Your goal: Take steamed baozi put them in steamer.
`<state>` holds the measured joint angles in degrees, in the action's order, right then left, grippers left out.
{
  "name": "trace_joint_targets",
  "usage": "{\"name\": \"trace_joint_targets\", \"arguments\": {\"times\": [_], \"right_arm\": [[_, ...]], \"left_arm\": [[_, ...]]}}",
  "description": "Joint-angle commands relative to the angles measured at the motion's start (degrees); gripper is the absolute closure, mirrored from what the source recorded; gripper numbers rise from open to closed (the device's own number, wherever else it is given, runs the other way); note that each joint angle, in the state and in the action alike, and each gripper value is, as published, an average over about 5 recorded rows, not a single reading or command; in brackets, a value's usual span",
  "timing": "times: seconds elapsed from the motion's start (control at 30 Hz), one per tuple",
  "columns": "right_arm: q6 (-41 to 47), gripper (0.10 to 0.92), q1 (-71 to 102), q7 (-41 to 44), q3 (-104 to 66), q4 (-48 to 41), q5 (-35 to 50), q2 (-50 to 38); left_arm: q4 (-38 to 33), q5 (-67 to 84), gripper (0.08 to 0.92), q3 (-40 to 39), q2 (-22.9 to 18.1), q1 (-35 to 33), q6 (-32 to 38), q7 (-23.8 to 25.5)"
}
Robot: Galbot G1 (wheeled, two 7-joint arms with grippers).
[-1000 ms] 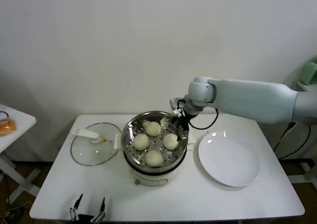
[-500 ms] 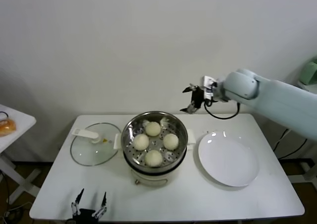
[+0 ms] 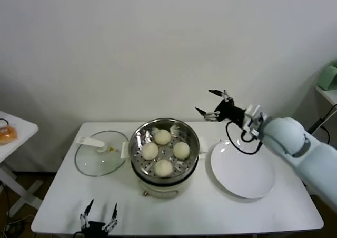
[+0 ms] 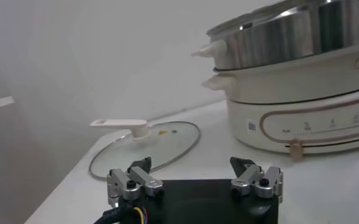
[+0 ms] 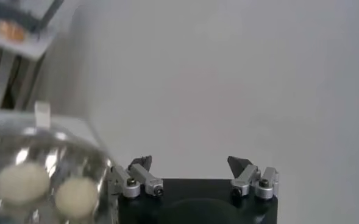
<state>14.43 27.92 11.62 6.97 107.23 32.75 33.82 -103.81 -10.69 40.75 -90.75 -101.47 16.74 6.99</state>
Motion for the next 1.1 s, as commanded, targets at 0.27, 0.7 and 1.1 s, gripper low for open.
{"name": "trace_joint_targets", "arguments": {"times": [0.27, 0.7, 1.1], "right_arm": [[-41.6, 0.203, 72.9, -3.3, -43.6, 5.0, -16.0, 39.3], [-50.1, 0.203, 77.8, -3.7, -37.7, 0.8, -15.6, 44.5], [-49.9, 0.203, 77.3, -4.6, -37.3, 0.2, -14.6, 44.0]], "left_arm": [[-0.3, 1.3, 0.177, -0.4, -0.1, 0.6, 0.4, -0.3], [-1.4, 2.4, 0.177, -0.2, 0.1, 0.1, 0.7, -0.5], [-2.4, 2.3, 0.177, -0.5, -0.5, 0.0, 0.5, -0.4]]}}
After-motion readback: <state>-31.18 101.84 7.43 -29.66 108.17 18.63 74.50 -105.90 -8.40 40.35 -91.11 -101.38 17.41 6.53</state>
